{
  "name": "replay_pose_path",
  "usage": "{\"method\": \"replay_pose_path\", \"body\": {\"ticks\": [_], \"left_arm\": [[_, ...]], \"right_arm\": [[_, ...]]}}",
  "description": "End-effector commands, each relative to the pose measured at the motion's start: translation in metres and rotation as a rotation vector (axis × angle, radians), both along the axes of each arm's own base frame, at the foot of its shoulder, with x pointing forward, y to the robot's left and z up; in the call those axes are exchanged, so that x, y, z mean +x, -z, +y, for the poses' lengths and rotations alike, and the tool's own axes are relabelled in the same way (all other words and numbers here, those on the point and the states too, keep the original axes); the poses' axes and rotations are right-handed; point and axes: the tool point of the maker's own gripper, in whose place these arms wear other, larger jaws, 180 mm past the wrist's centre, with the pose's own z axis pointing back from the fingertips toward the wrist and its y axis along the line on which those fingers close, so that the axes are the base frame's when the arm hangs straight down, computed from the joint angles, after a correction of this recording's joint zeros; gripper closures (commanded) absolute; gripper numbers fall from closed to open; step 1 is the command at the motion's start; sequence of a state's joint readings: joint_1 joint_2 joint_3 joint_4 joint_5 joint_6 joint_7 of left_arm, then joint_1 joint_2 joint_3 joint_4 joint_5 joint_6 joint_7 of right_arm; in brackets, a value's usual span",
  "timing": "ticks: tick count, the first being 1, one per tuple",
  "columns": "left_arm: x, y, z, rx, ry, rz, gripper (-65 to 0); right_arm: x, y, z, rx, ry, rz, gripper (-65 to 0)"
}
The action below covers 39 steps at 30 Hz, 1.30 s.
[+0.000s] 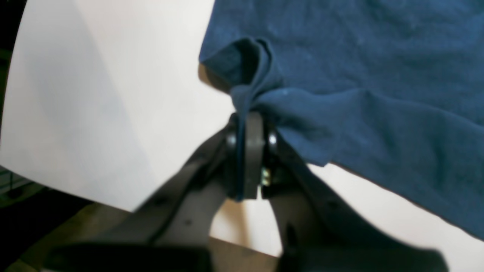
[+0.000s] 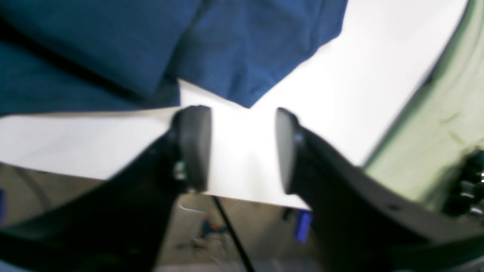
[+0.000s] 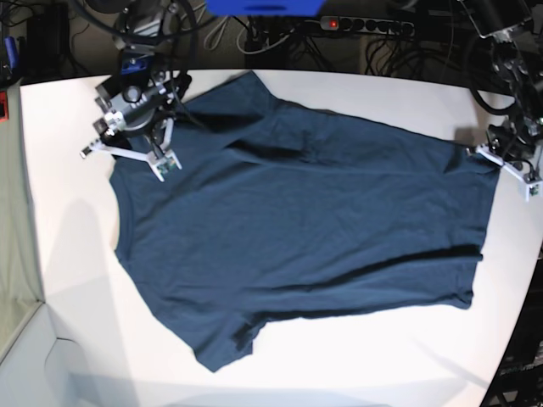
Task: Layout the t-shirt on the table in an organized manner, then fold the t-shirt properly
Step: 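Fold the shoulder edge inward with the right gripper toward the left gripper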
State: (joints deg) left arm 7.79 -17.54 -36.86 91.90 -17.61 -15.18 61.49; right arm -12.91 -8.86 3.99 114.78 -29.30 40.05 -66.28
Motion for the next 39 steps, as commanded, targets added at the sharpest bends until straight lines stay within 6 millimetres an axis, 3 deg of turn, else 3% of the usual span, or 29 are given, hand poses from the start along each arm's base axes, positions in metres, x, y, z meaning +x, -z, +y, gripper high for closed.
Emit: {"method": "replay_pose_path", "body": {"ticks": [1, 3, 12, 19, 32, 36, 39], "left_arm": [[0.008, -0.012, 0.006, 0.026, 0.002, -0.038, 0.0], [0.007, -0.012, 0.005, 0.025, 0.005, -0.036, 0.0], [0.007, -0.011, 0.005, 0.025, 0.005, -0.034, 0.0], [0.008, -0.012, 0.005, 0.025, 0.005, -0.037, 0.0], [0.007, -0.011, 0.005, 0.023, 0.003, -0.034, 0.0], [0.007, -0.011, 0.005, 0.023, 0.003, -0.034, 0.0], [0.007, -0.011, 0.005, 0.023, 0.003, -0.034, 0.0]], "right_arm": [[0.007, -0.008, 0.004, 0.018, -0.004, -0.036, -33.5], [0.006, -0.006, 0.009, 0.045, -0.008, -0.032, -36.8], [0.005, -0.003, 0.014, 0.068, -0.017, -0.027, -37.2], [-0.008, 0.006, 0.039, 0.164, -0.056, 0.018, -37.2], [-0.004, 0.014, 0.043, 0.173, -0.062, 0.038, -36.9], [0.001, 0.013, 0.043, 0.174, -0.064, 0.030, -32.6], [0.004, 0.012, 0.043, 0.174, -0.064, 0.024, -25.0]]}}
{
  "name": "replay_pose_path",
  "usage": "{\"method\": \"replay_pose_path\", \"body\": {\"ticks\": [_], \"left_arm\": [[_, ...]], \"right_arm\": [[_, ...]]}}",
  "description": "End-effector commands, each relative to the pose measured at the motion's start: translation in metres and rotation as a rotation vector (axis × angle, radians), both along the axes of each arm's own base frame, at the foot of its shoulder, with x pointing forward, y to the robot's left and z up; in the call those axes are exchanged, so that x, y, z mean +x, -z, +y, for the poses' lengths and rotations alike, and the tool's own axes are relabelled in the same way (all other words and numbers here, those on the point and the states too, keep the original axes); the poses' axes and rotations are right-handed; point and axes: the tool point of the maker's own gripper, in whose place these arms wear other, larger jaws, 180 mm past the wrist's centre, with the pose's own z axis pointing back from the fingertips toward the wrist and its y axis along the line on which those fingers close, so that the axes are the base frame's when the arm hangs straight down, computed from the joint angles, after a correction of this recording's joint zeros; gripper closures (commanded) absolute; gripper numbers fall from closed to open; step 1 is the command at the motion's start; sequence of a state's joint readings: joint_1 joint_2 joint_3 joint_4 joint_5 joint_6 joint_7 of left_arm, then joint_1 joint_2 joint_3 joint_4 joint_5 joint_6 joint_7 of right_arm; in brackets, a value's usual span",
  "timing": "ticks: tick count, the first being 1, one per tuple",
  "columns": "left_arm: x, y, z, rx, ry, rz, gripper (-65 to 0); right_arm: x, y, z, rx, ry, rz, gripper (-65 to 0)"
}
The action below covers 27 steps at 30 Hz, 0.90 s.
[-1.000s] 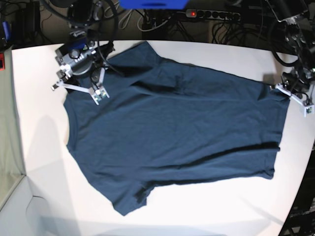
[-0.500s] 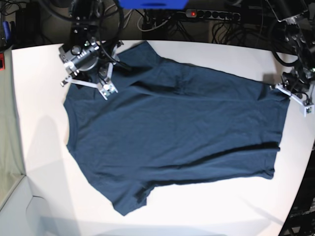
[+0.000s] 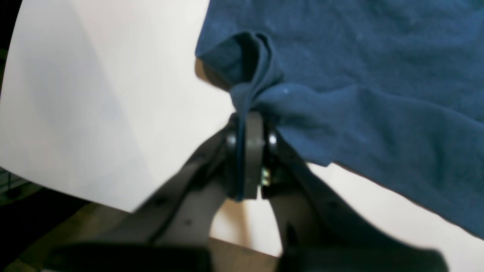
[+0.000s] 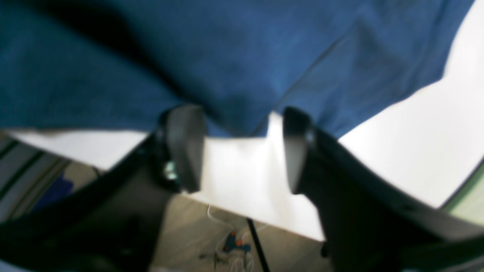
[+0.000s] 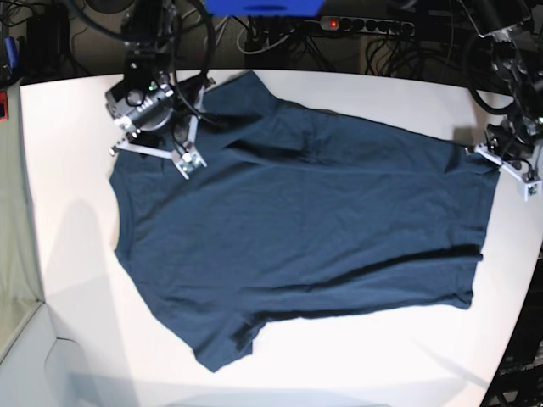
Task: Layout the t-shirt on the table in an organized manner, then fold the t-shirt properly
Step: 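Fold the shoulder edge inward with the right gripper toward the left gripper, then lift the shirt by its shoulders with both grippers and lay it down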
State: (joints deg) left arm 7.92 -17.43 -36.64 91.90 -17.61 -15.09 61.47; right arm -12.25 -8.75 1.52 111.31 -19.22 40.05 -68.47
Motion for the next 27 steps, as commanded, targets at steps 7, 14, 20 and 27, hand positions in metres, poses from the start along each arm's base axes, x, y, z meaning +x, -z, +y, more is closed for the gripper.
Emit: {"method": "replay_pose_path", "body": {"ticks": [7, 14, 20, 27], "left_arm": [[0.008, -0.012, 0.007, 0.025, 0.001, -0.038, 0.0], [0.008, -0.012, 0.007, 0.025, -0.002, -0.038, 0.0], [0.009, -0.017, 0.008, 0.030, -0.003, -0.046, 0.0], [0.016, -0.042, 0.003, 0.072, 0.027, -0.107, 0.0]], "right_arm": [[0.004, 0.014, 0.008, 0.015, -0.016, 0.039, -13.5], [0.012, 0.003, 0.008, 0.024, -0.017, -0.015, 0.0], [0.032, -0.029, 0.001, -0.001, -0.002, -0.119, 0.0], [0.057, -0.055, -0.010, -0.034, 0.033, -0.181, 0.0]]}}
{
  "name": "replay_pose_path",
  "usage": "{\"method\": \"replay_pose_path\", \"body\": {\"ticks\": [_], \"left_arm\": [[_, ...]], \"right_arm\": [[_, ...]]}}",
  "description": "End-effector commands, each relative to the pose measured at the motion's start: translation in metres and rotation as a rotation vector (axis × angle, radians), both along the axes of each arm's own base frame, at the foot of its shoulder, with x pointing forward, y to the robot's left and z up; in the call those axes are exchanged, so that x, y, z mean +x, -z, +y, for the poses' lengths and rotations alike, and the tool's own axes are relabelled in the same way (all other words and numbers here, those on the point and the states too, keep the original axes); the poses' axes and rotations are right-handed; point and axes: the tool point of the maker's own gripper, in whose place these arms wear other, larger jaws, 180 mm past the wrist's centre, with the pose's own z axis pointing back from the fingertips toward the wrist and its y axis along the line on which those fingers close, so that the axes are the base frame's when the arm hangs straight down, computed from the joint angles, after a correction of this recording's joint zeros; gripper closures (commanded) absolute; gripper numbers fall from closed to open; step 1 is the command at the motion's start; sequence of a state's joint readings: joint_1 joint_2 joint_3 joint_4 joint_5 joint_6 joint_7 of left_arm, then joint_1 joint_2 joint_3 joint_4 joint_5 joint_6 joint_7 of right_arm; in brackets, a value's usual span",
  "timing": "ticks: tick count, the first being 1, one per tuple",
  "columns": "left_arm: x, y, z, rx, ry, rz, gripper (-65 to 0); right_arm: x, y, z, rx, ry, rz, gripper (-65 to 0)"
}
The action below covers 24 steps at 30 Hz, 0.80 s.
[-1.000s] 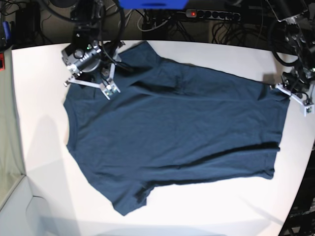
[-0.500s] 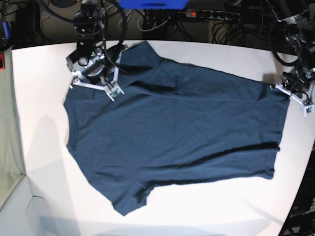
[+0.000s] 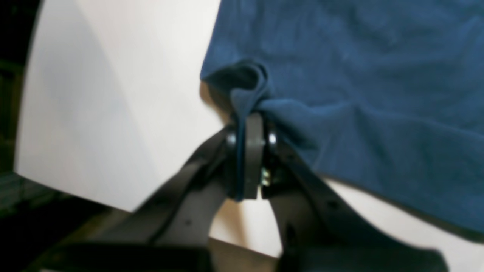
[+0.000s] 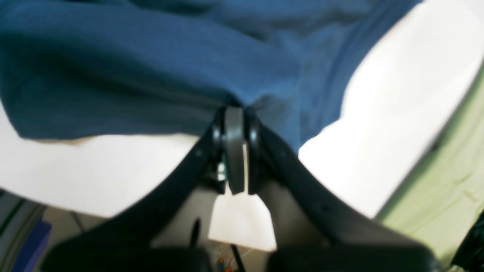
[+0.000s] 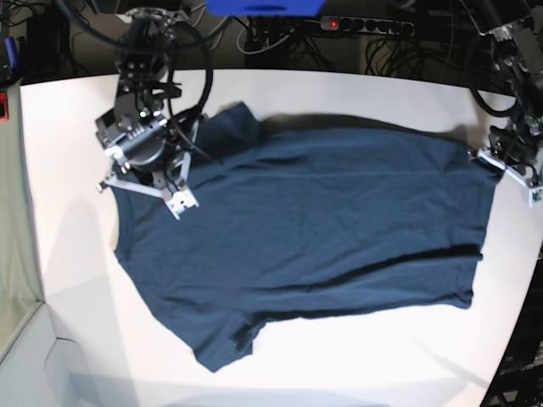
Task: Layout the t-shirt on the table in an organized manner, then fold the t-shirt properly
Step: 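Lift the shirt by its shoulders with both grippers and lay it down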
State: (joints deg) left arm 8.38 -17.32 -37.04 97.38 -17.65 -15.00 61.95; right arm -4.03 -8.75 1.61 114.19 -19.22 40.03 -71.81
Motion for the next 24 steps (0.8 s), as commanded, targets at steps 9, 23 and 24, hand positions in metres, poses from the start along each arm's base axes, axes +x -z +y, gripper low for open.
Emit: {"method": "replay_pose_path", "body": {"ticks": [9, 23, 24], "left_arm": [[0.007, -0.055, -0.003, 0.054, -0.023, -0.179, 0.0], [0.012, -0.053, -0.002, 0.032, -0.043, -0.194, 0.0], [0.015, -0.050, 0.000, 0.020, -0.050, -0.194, 0.0]], "right_arm": [[0.015, -0.024, -0.049, -0.054, 0.122, -0.080, 0.0], [0.008, -0.020, -0.065, -0.082, 0.138, -0.066, 0.0], [0.011, -0.021, -0.063, -0.078, 0.133, -0.073, 0.0]]}}
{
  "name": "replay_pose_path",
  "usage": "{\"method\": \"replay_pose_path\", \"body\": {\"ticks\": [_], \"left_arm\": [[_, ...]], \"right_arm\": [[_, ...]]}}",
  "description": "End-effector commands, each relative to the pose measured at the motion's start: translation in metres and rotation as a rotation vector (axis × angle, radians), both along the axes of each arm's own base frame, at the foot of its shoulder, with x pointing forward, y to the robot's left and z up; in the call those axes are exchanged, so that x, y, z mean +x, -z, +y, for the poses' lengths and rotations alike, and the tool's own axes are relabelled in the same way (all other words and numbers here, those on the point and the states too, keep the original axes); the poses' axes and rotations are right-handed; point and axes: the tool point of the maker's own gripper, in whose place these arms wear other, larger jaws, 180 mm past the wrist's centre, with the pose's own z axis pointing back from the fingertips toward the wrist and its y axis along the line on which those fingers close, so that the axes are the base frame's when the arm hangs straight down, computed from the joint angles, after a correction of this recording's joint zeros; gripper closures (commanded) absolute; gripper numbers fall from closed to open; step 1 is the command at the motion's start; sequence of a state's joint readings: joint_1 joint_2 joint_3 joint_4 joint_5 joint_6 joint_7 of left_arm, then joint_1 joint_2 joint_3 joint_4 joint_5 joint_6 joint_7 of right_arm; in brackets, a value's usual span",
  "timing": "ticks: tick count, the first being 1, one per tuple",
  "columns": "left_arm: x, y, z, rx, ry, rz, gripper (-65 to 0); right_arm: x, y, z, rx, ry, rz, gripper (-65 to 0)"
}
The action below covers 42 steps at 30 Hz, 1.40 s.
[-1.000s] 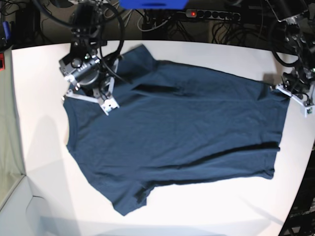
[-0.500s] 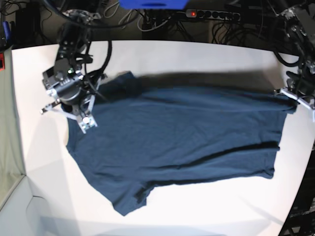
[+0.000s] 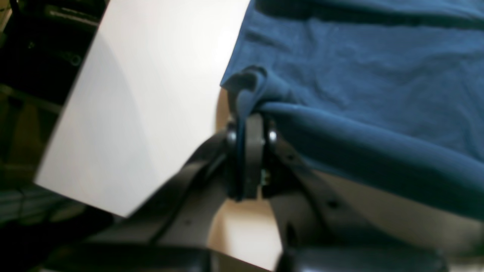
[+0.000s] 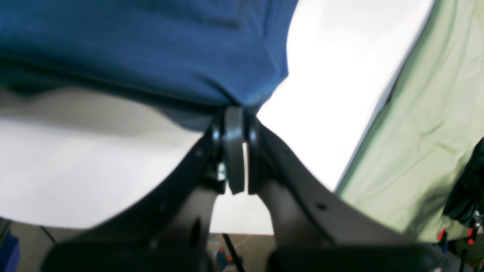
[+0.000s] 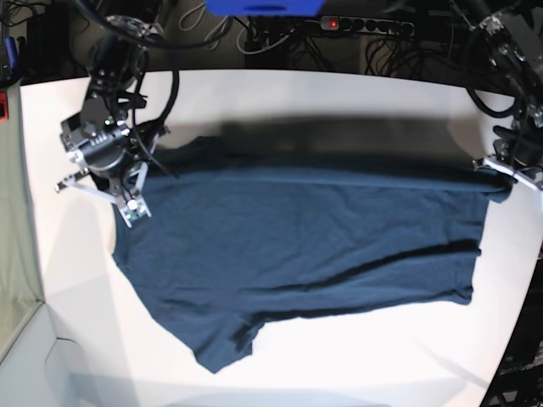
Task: Layout the t-shirt on the table in an organized manner, then fold the t-shirt properly
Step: 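Lift the shirt by its shoulders with both grippers and lay it down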
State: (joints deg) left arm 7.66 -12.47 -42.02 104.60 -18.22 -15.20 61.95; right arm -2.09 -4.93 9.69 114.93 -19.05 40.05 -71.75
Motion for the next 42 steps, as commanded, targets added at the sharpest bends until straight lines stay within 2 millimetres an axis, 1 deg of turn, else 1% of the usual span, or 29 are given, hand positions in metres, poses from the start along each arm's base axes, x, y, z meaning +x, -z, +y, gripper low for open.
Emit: {"method": "replay_pose_path", "body": {"ticks": [1, 3, 7, 10, 15, 17, 20, 25, 27, 29, 32, 36, 41, 42], "left_arm": [[0.012, -0.013, 0.008, 0.018, -0.008, -0.050, 0.0], [0.017, -0.007, 0.010, -0.007, -0.019, -0.045, 0.0], [0.028, -0.007, 0.014, -0.023, -0.031, -0.054, 0.0], [0.036, -0.008, 0.016, -0.038, -0.038, -0.064, 0.0], [0.049, -0.006, 0.021, -0.068, -0.052, -0.069, 0.0], [0.055, -0.003, 0.024, -0.085, -0.059, -0.066, 0.0], [0.061, -0.001, 0.025, -0.104, -0.065, -0.066, 0.0], [0.065, 0.001, 0.025, -0.120, -0.070, -0.068, 0.0], [0.065, 0.006, 0.025, -0.130, -0.074, -0.060, 0.0], [0.069, 0.005, 0.027, -0.129, -0.080, -0.086, 0.0], [0.070, 0.014, 0.031, -0.133, -0.094, -0.106, 0.0], [0.070, 0.026, 0.033, -0.149, -0.110, -0.106, 0.0], [0.071, 0.033, 0.034, -0.162, -0.119, -0.104, -0.1], [0.071, 0.032, 0.035, -0.160, -0.120, -0.108, -0.3]], "right_arm": [[0.013, -0.013, 0.004, -0.003, -0.016, -0.053, 0.0], [0.019, -0.017, 0.010, 0.000, -0.034, -0.067, 0.0], [0.031, -0.026, 0.015, 0.002, -0.048, -0.096, 0.0], [0.036, -0.026, 0.016, 0.006, -0.049, -0.098, 0.0], [0.042, -0.021, 0.017, 0.014, -0.053, -0.084, 0.0], [0.043, -0.016, 0.019, 0.020, -0.056, -0.068, 0.0], [0.050, -0.013, 0.021, 0.029, -0.060, -0.056, 0.0], [0.068, -0.009, 0.024, 0.042, -0.069, -0.041, 0.0], [0.076, -0.008, 0.026, 0.049, -0.074, -0.034, 0.0], [0.081, -0.006, 0.028, 0.054, -0.077, -0.025, 0.0], [0.088, -0.004, 0.030, 0.060, -0.082, -0.014, 0.0], [0.093, 0.002, 0.032, 0.067, -0.088, 0.011, 0.0], [0.091, 0.007, 0.031, 0.068, -0.085, 0.029, -0.2], [0.091, 0.008, 0.031, 0.068, -0.085, 0.030, -2.7]]}}
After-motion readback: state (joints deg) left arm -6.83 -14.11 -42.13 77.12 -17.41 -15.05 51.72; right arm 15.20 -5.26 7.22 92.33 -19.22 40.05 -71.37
